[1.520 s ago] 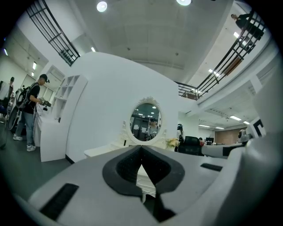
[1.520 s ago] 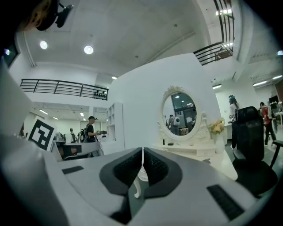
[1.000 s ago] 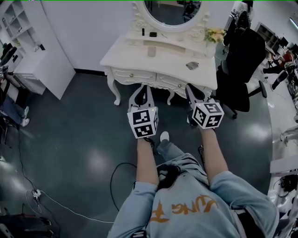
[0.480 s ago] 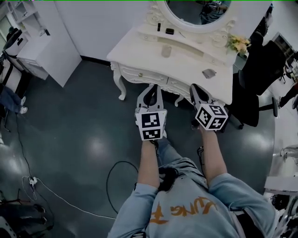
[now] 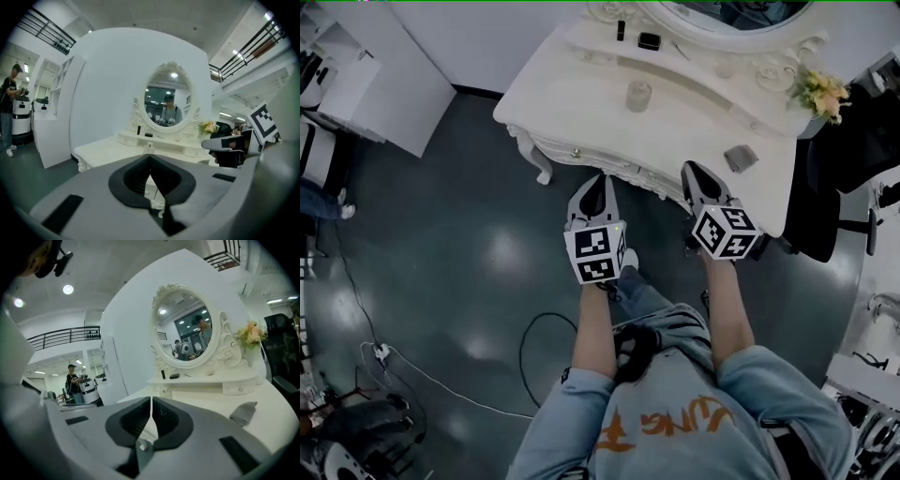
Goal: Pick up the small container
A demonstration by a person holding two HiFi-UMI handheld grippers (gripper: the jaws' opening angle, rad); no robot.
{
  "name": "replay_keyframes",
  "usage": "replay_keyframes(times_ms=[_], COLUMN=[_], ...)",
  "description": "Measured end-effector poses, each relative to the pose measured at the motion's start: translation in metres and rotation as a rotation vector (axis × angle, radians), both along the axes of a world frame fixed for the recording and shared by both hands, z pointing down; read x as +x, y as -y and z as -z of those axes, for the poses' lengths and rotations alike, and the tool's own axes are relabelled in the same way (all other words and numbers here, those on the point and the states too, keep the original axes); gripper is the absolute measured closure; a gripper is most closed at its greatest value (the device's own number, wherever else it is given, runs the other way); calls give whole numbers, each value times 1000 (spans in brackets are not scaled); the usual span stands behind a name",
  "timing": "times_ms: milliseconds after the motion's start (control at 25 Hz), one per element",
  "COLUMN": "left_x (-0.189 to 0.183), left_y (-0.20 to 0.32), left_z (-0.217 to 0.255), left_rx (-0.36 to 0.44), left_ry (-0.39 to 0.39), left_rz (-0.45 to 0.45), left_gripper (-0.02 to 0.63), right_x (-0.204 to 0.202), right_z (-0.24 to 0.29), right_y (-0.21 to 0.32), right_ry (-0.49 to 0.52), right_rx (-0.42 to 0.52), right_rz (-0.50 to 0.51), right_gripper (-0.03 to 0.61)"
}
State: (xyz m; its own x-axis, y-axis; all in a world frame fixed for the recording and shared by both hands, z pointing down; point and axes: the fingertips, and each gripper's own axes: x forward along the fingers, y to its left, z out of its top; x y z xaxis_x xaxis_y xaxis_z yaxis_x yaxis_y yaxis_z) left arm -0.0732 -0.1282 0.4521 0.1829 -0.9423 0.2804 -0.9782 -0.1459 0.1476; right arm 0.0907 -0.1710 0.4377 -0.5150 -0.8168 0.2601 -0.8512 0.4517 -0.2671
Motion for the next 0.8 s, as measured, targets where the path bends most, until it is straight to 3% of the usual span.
replay_keyframes(times_ms=[280,600,800], left_x=[18,27,20], left_y=[81,110,126], left_z=[27,9,-1], left_rx=[17,-12,-33], left_ry=[36,73,73], left_rz=[-18,-31,-26], left_gripper=[592,592,592], right_x=[14,24,6], right_z=[20,-3,-3], right_y=[78,106,118], right_ry=[49,56,-6], right_rx=[48,17,41], right_rz=[-4,-16,31], right_gripper=[548,548,548])
